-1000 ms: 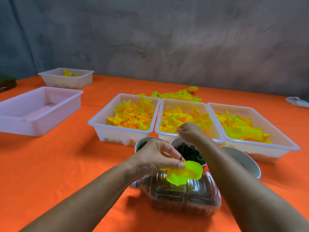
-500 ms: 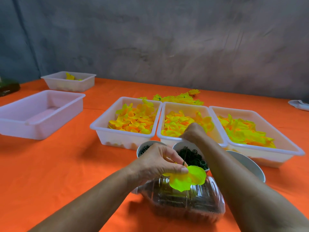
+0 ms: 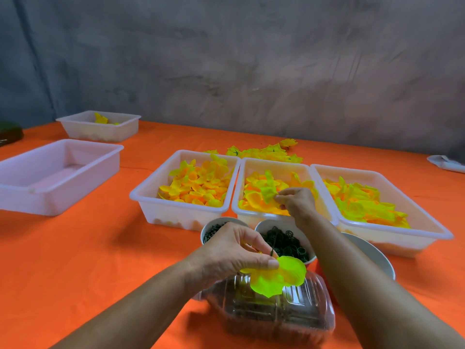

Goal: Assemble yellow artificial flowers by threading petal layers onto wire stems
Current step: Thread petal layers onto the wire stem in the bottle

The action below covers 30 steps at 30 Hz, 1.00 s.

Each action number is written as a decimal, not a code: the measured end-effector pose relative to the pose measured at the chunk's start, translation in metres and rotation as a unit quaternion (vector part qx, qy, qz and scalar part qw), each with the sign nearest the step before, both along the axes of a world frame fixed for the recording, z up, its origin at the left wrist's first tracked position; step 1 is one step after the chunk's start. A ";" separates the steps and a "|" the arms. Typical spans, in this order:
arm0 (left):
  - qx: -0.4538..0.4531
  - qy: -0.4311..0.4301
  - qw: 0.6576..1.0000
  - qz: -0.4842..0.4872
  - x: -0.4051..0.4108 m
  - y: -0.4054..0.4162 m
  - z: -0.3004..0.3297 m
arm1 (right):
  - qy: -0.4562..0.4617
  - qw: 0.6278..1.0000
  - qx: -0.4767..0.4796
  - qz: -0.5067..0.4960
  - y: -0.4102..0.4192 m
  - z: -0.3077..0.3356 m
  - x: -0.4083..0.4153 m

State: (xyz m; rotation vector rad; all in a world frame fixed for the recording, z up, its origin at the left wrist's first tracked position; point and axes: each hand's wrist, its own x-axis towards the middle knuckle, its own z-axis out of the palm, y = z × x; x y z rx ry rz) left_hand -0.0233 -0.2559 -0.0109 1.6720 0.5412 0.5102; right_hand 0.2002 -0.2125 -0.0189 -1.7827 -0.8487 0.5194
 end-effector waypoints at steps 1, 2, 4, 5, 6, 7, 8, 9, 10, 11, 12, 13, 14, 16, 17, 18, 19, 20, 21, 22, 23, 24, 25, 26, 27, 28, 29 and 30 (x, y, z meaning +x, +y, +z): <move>0.001 0.000 1.000 -0.001 0.000 0.000 0.000 | 0.028 0.999 0.016 0.000 -0.002 0.000 0.001; 0.000 0.000 1.000 -0.001 0.000 -0.001 0.001 | 0.051 0.998 0.030 0.000 -0.004 0.001 0.002; -0.005 0.002 1.000 0.001 0.000 -0.002 0.002 | 0.084 0.995 0.055 -0.003 -0.008 0.004 0.002; -0.006 0.003 1.000 0.003 0.000 -0.002 0.002 | 0.096 0.993 0.066 -0.003 -0.009 0.005 0.002; -0.006 0.005 1.000 0.004 0.000 -0.002 0.002 | 0.108 0.991 0.077 -0.002 -0.011 0.006 0.003; -0.005 0.006 1.000 0.005 0.000 -0.002 0.002 | 0.126 0.988 0.089 0.001 -0.013 0.007 0.003; -0.004 0.007 1.000 0.006 0.000 -0.002 0.002 | 0.143 0.984 0.102 0.003 -0.015 0.007 0.004; -0.003 0.007 1.000 0.007 0.000 -0.002 0.002 | 0.154 0.982 0.112 0.007 -0.017 0.007 0.005; -0.003 0.009 1.000 0.009 0.000 -0.002 0.002 | 0.157 0.980 0.120 0.010 -0.019 0.008 0.005; -0.003 0.010 1.000 0.010 -0.001 -0.003 0.002 | 0.157 0.979 0.127 0.016 -0.023 0.009 0.005; -0.004 0.012 1.000 0.011 -0.001 -0.003 0.002 | 0.158 0.978 0.136 0.022 -0.027 0.010 0.005; -0.004 0.012 1.000 0.013 0.000 -0.003 0.002 | 0.162 0.975 0.146 0.029 -0.031 0.011 0.004; -0.004 0.013 1.000 0.014 0.000 -0.004 0.002 | 0.173 0.972 0.155 0.034 -0.035 0.013 0.003; -0.003 0.014 1.000 0.014 -0.001 -0.004 0.003 | 0.200 0.966 0.161 0.038 -0.042 0.015 0.000; -0.001 0.016 1.000 0.014 0.000 -0.004 0.003 | 0.203 0.966 0.155 0.042 -0.046 0.016 -0.002; 0.000 0.018 1.000 0.014 0.000 -0.004 0.004 | 0.200 0.968 0.146 0.049 -0.050 0.018 -0.003; 0.001 0.020 1.000 0.014 0.000 -0.004 0.004 | 0.196 0.969 0.136 0.060 -0.054 0.019 -0.006; 0.001 0.021 1.000 0.014 0.000 -0.004 0.003 | 0.192 0.971 0.126 0.072 -0.059 0.020 -0.008; 0.002 0.022 1.000 0.014 0.000 -0.004 0.003 | 0.187 0.972 0.116 0.083 -0.064 0.021 -0.010; 0.004 0.022 1.000 0.014 0.000 -0.005 0.004 | 0.179 0.974 0.106 0.090 -0.068 0.021 -0.012; 0.008 0.023 1.000 0.015 -0.001 -0.005 0.006 | 0.170 0.976 0.096 0.092 -0.073 0.021 -0.013; 0.014 0.024 0.999 0.018 -0.001 -0.007 0.008 | 0.163 0.978 0.090 0.095 -0.078 0.022 -0.015; 0.023 0.024 0.999 0.020 -0.001 -0.007 0.009 | 0.161 0.978 0.088 0.102 -0.082 0.023 -0.018; 0.031 0.027 0.999 0.023 -0.002 -0.007 0.011 | 0.161 0.976 0.090 0.111 -0.087 0.024 -0.020; 0.034 0.031 0.999 0.023 -0.003 -0.006 0.012 | 0.163 0.975 0.094 0.118 -0.090 0.025 -0.023; 0.031 0.034 0.999 0.021 -0.005 -0.006 0.014 | 0.162 0.974 0.100 0.124 -0.094 0.026 -0.025; 0.024 0.039 0.999 0.015 -0.007 -0.006 0.015 | 0.159 0.973 0.107 0.129 -0.097 0.027 -0.026; 0.015 0.043 0.999 0.011 -0.008 -0.005 0.016 | 0.155 0.972 0.116 0.136 -0.100 0.028 -0.027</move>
